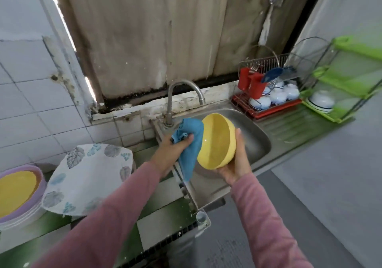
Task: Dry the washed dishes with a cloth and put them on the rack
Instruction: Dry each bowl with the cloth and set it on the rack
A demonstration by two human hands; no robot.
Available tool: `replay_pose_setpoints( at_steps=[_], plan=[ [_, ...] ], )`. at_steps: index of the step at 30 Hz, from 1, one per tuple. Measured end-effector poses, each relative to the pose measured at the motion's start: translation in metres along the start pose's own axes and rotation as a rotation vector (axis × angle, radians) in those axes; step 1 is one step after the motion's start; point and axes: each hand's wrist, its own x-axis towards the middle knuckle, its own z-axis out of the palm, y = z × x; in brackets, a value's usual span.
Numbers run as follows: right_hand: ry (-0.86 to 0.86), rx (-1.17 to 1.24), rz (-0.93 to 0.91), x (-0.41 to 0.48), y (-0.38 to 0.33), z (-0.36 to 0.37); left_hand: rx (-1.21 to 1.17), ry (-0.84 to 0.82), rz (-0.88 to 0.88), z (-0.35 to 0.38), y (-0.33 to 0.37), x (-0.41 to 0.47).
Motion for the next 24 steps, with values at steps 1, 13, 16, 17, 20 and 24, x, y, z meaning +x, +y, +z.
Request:
replay_pose_setpoints(
  at_steps=[1,13,16,17,20,24],
  plan=[
    [0.030,0.002,-0.041,-0.008,-0.007,-0.012,-0.012,-0.034,-0.010,0.013,-0.002,0.003],
    [0.404,0.010,-0.313,-0.097,-0.091,-0.148,-0.028,-0.235,-0.138,0.204,-0.045,0.027],
    [0.462,0.016,-0.331,-0.105,-0.119,-0.184,-0.023,-0.249,-0.146,0.252,-0.053,0.041],
    [0.480,0.013,-0.335,-0.105,-0.131,-0.197,-0.022,-0.247,-0.146,0.270,-0.056,0.049],
    [0.526,-0.002,-0.371,-0.100,-0.174,-0.236,-0.021,-0.247,-0.147,0.327,-0.062,0.074],
    [0.564,-0.025,-0.395,-0.094,-0.236,-0.278,-0.041,-0.246,-0.130,0.403,-0.067,0.104]
  ],
)
